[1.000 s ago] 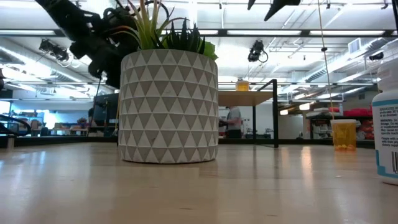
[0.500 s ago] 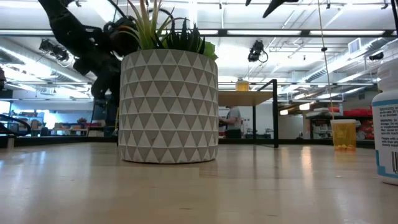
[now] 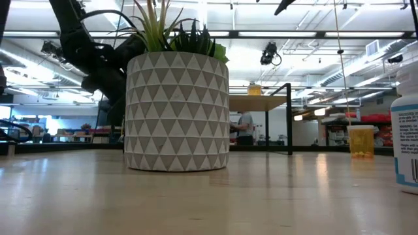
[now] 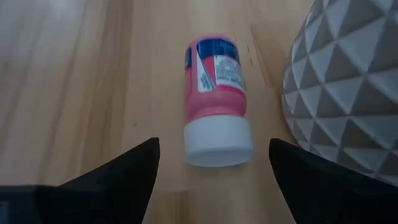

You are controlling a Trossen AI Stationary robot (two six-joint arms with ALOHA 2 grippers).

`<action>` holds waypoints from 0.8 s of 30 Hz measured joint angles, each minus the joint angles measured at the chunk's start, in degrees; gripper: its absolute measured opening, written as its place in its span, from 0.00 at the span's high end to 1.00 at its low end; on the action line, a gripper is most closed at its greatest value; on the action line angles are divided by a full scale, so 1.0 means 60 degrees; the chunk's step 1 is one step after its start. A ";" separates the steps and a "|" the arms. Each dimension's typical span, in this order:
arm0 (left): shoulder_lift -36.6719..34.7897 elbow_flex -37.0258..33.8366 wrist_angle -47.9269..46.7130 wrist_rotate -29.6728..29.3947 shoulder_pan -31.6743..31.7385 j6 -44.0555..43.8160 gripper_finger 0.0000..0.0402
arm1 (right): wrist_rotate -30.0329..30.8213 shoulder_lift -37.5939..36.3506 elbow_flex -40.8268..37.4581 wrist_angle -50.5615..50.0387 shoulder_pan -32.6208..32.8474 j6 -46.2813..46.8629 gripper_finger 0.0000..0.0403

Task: Pick and place medicine bottles onto shelf by color
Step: Put the pink pill bottle on the shelf

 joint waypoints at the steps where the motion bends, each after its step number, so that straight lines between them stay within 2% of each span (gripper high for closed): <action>1: 0.0087 0.0000 0.0022 0.0002 0.0000 -0.0040 0.23 | 0.0000 0.0000 0.0000 0.0000 0.0005 0.0022 0.21; 14: 0.0372 0.0000 0.1064 0.0002 0.0004 -0.0098 0.23 | 0.0011 0.0004 0.0000 0.0000 0.0000 0.0100 0.21; 24: 0.0392 0.0000 0.0984 -0.0020 0.0007 0.0017 0.25 | 0.0011 0.0004 0.0000 0.0000 0.0000 0.0100 0.21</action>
